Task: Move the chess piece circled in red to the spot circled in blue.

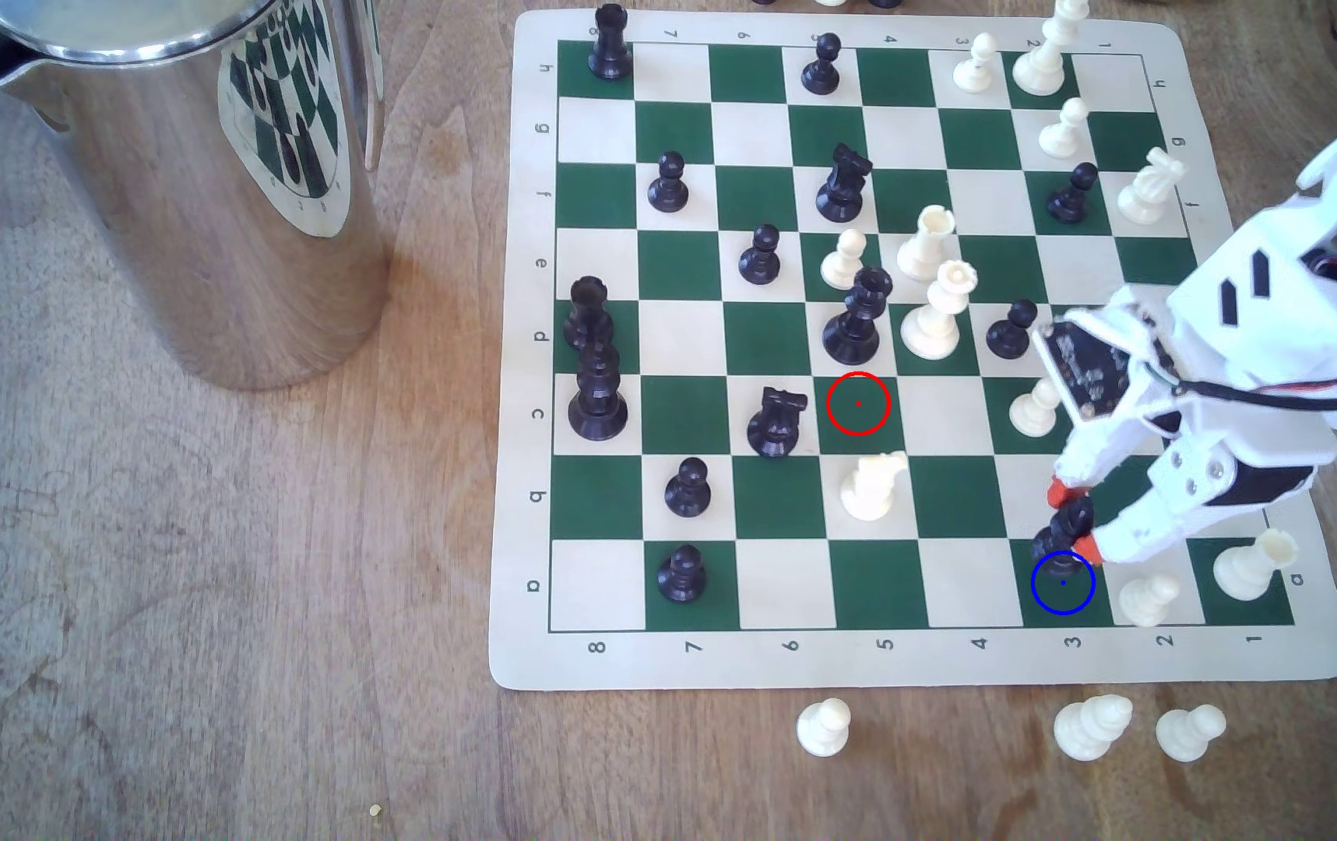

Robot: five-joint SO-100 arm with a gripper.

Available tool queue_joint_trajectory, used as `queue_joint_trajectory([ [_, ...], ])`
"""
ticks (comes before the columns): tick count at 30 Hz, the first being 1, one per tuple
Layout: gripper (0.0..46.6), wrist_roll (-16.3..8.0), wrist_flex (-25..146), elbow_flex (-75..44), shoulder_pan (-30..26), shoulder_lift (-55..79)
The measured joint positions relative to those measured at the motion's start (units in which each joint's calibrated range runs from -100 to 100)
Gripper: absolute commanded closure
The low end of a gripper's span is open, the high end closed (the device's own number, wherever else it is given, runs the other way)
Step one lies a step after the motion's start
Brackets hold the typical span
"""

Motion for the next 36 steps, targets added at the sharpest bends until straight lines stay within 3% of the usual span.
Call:
queue_joint_trajectory([
  [36, 46.4, -0.49, -2.55, 0.54, 0.00, 7.21],
])
